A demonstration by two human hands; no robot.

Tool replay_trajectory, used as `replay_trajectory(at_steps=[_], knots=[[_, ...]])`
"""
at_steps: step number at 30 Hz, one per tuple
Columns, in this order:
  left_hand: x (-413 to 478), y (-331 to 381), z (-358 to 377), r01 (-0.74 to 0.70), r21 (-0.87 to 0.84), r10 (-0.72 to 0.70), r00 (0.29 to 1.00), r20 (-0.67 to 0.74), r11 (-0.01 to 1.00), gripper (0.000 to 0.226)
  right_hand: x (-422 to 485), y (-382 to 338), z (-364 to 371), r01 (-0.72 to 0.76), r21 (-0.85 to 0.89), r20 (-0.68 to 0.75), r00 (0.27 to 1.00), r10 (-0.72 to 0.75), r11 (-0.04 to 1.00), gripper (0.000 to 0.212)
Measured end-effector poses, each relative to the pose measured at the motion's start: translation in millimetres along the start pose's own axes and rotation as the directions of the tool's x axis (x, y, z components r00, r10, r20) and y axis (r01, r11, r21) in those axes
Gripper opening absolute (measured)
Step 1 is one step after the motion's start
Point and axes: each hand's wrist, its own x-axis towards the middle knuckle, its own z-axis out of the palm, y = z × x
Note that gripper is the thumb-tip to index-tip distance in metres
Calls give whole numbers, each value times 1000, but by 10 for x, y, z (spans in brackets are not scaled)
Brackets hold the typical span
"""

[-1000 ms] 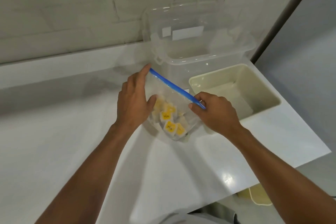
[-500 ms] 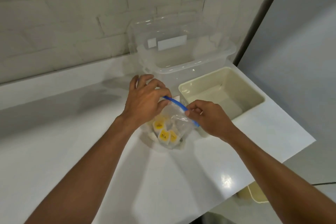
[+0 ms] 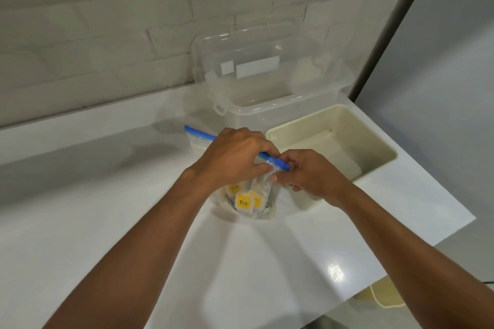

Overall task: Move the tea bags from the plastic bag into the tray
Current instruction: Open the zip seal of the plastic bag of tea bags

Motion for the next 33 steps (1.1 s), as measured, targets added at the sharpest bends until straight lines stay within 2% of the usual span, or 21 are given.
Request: replay_trajectory(at_steps=[5,8,13,17,21,26,29,31,33], knots=[[86,-7,-12,28,-3,-28,999,15,1000,18,-4,-27,-68,-80,286,51,996,69,955,28],[97,-41,18,45,-75,-44,999,16,996,17,-20,-15,-89,-83,350,13,996,83,933,28],[80,-59,51,70,-272,-65,998,26,960,21,-20,31,-63,-4,293,-53,998,20,956,20],[79,-47,62,95,-313,-86,995,41,945,16,-27,46,-30,68,219,-136,990,-39,973,22],[63,-60,70,52,-238,-41,998,47,970,6,-45,81,-59,183,-10,-165,969,-182,983,19],[-32,-213,-1,56,-171,-53,998,25,984,6,-153,110,-121,99,132,-56,994,-92,986,24],[-76,-137,34,-3,-152,4,1000,6,988,6,-187,59,-59,51,163,34,998,-58,985,30],[-120,-95,67,-28,-122,23,999,-35,992,7,-187,44,-18,82,159,5,996,-84,984,28],[-171,-107,84,-39,-69,34,997,-73,997,7,-185,52,0,108,82,-21,994,-107,991,22]])
